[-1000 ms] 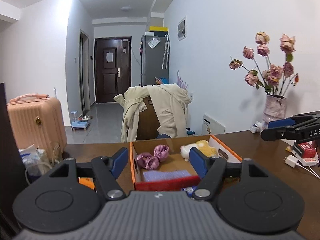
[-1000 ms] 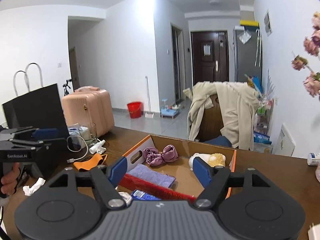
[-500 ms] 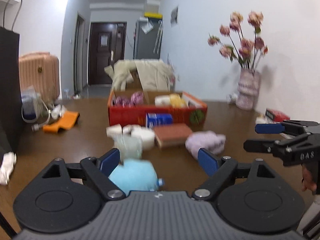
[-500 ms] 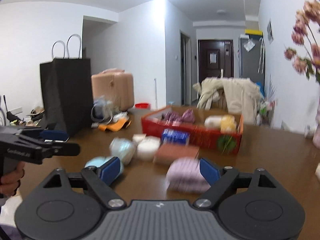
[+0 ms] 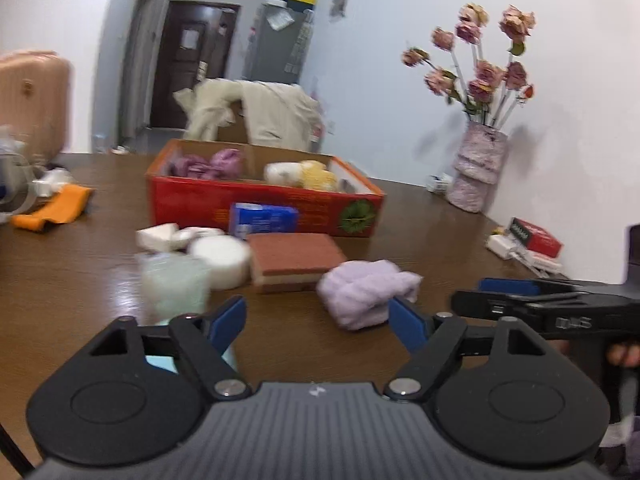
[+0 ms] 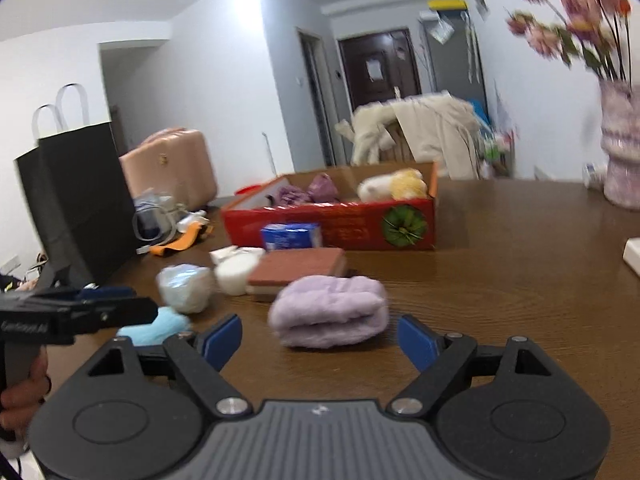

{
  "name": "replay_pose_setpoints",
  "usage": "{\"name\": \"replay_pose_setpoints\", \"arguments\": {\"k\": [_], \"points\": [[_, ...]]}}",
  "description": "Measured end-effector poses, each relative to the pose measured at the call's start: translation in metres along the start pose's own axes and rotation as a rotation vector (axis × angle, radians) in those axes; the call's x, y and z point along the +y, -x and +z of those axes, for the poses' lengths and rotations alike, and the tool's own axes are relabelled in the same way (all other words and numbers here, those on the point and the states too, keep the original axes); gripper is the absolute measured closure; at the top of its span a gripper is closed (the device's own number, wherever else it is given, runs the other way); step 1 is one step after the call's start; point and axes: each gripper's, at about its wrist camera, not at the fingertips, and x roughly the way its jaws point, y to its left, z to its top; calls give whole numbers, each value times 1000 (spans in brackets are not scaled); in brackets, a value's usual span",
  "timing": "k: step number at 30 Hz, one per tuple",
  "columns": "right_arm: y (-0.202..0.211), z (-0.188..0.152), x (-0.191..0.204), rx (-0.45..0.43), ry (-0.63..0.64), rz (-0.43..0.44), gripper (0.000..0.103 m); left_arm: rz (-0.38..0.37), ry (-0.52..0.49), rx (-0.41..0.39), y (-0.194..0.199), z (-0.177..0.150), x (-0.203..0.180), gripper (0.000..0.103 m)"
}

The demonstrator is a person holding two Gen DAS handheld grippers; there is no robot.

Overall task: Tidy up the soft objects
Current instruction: 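Withdraw both grippers from the box toward the lilac fluffy headband, then close both grippers together on the lilac fluffy headband, then carry the headband with both grippers into the box and open them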

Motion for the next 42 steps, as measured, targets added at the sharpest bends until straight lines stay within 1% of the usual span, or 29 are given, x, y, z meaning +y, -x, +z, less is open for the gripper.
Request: {"name": "replay_pose_setpoints", "arguments": {"k": [2, 4, 6, 10, 12, 13, 15, 17, 18, 19, 20, 21, 22, 28, 30, 33, 35, 37, 39, 42], "points": [[-12, 9, -12, 17, -17, 2, 27, -20, 11, 11, -20, 7, -6, 36], [-29, 17, -24, 36, -39, 10, 31, -38, 50, 49, -44, 13, -8, 40], [-45, 23, -33, 58, -64, 30, 40, -45, 94, 82, -65, 14, -9, 48], [-76, 24, -47, 88, -111, 75, 45, -42, 147, 104, -92, 12, -6, 49], [-87, 20, -57, 99, -166, 123, 53, -35, 172, 126, -102, 10, -2, 52], [-91, 17, -61, 106, -183, 134, 54, -29, 187, 139, -107, 8, -1, 53], [-96, 11, -64, 119, -199, 125, 60, -31, 199, 151, -111, 5, 2, 58], [-100, 6, -66, 135, -219, 125, 64, -38, 195, 157, -114, 2, 2, 60], [-101, 4, -67, 145, -231, 137, 68, -44, 195, 159, -115, 1, 2, 62], [-101, 2, -67, 142, -235, 146, 69, -47, 198, 159, -115, 0, 2, 63], [-101, 1, -66, 140, -232, 145, 70, -51, 203, 158, -116, -2, 2, 66], [-100, 1, -66, 138, -222, 144, 72, -59, 211, 159, -117, -3, 2, 72], [-100, 0, -65, 134, -219, 142, 72, -66, 217, 160, -118, -4, 1, 72], [-96, 0, -62, 111, -195, 136, 80, -54, 225, 135, -114, -6, -4, 77], [-93, 0, -59, 101, -180, 133, 83, -55, 215, 124, -107, -5, -8, 79], [-78, 4, -51, 75, -156, 135, 84, -71, 190, 99, -92, -1, -16, 79], [-63, 11, -44, 42, -145, 139, 84, -87, 174, 68, -78, 7, -18, 79], [-51, 23, -40, 15, -176, 166, 84, -100, 168, 36, -66, 20, -16, 79], [-47, 41, -36, -14, -187, 188, 84, -126, 155, 14, -59, 43, -10, 79], [-56, 77, -26, -58, -123, 189, 84, -138, 127, 13, -68, 90, 6, 79]]}}
